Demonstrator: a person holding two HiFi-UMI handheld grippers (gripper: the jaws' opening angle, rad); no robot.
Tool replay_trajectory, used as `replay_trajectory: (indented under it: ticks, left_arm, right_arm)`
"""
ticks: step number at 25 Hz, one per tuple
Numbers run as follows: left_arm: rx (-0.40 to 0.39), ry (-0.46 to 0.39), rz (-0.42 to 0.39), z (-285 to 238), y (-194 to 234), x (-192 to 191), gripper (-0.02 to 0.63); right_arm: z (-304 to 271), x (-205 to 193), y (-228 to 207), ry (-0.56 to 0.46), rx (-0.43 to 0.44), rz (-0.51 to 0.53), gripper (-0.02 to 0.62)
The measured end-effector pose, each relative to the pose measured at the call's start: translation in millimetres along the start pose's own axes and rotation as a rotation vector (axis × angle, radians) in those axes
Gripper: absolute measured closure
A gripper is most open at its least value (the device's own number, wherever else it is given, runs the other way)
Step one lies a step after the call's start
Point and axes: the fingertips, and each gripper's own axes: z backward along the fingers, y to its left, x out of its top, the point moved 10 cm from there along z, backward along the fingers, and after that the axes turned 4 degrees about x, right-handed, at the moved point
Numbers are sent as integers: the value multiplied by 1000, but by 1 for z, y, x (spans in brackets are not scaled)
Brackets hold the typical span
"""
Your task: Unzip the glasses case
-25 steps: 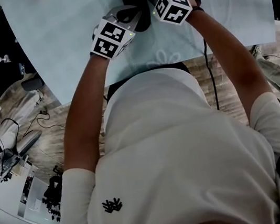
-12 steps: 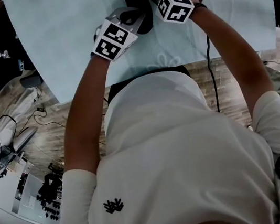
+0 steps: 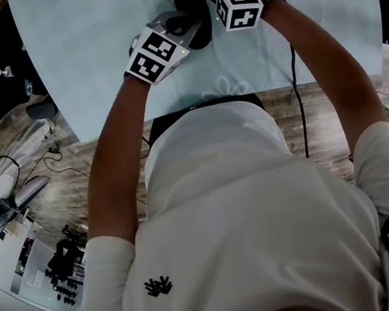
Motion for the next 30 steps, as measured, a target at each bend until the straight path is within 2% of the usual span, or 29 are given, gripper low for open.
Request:
replay_trajectory:
  ticks: [5, 10, 15, 18, 22, 26, 30]
  left_arm:
    - [10, 8, -4, -2, -2, -1, 551]
    - [26, 1, 5, -1, -9, 9, 551]
    - [61, 0, -2, 2, -8, 0, 551]
    - [83, -18, -21, 4, -6, -3, 549]
    - [105, -62, -15, 17, -7, -1, 548]
    - [147, -142, 7, 43, -12, 1, 548]
    - [168, -243, 51, 79, -23, -5, 551]
  right_arm:
    - [-1, 3, -2, 1, 22, 72, 575]
    - [6, -9, 0, 1, -8, 11, 569]
    - [12, -13, 8, -5, -59, -79, 569]
    - [22, -24, 16, 16, -95, -158, 565]
    - [43, -35, 38, 21, -149, -314, 565]
    - [70, -33, 78, -32, -200, -514, 595]
    - [96, -7, 125, -107, -249, -666, 595]
